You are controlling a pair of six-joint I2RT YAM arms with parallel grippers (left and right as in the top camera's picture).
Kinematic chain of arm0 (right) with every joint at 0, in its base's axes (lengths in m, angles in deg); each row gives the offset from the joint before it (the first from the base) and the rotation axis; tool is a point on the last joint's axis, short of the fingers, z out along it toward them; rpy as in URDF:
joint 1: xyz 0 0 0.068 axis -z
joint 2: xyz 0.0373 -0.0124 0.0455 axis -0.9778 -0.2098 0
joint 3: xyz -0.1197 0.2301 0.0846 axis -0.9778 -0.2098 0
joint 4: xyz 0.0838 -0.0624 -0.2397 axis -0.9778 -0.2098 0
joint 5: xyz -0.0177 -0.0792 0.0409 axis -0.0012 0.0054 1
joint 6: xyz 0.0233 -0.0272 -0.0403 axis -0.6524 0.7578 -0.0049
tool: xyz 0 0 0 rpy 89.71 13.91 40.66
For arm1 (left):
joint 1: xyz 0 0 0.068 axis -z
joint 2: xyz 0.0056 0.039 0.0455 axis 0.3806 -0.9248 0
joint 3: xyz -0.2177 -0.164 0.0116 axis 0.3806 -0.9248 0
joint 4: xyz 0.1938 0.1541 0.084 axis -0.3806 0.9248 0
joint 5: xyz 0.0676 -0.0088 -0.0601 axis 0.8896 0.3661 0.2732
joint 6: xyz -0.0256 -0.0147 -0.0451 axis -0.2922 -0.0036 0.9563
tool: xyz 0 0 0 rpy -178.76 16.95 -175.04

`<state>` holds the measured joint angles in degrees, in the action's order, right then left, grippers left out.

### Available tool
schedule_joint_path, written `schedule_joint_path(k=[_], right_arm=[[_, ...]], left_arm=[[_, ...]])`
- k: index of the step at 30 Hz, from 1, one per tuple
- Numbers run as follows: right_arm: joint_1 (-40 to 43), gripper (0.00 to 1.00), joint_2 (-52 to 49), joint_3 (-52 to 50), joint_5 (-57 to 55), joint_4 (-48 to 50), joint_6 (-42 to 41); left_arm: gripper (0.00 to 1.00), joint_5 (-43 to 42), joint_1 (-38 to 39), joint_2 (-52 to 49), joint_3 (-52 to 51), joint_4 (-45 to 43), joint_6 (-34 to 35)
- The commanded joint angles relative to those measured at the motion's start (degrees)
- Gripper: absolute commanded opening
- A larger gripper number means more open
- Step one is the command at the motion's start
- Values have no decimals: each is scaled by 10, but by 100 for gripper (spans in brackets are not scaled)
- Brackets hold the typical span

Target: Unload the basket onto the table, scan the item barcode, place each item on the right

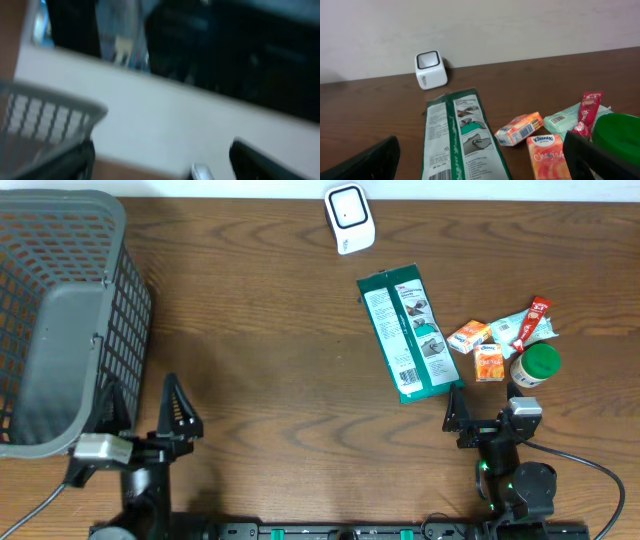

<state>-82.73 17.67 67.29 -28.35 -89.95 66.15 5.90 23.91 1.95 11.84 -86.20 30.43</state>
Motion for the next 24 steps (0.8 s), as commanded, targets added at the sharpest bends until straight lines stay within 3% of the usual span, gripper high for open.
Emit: schedule_joint_path(k=[1,9,20,24], right_arm=[[3,99,2,-1,2,-2,-6],[3,99,2,-1,2,-2,-6],[3,99,2,-1,2,-2,-6],[3,99,2,-1,2,-2,-6]], left_arm=[[86,-7,-1,4,-77,-63,4],[87,-7,-1,4,-194,-107,16],[87,-7,-1,5,-198,108,16],[87,-5,-1,5,-198,104,16]])
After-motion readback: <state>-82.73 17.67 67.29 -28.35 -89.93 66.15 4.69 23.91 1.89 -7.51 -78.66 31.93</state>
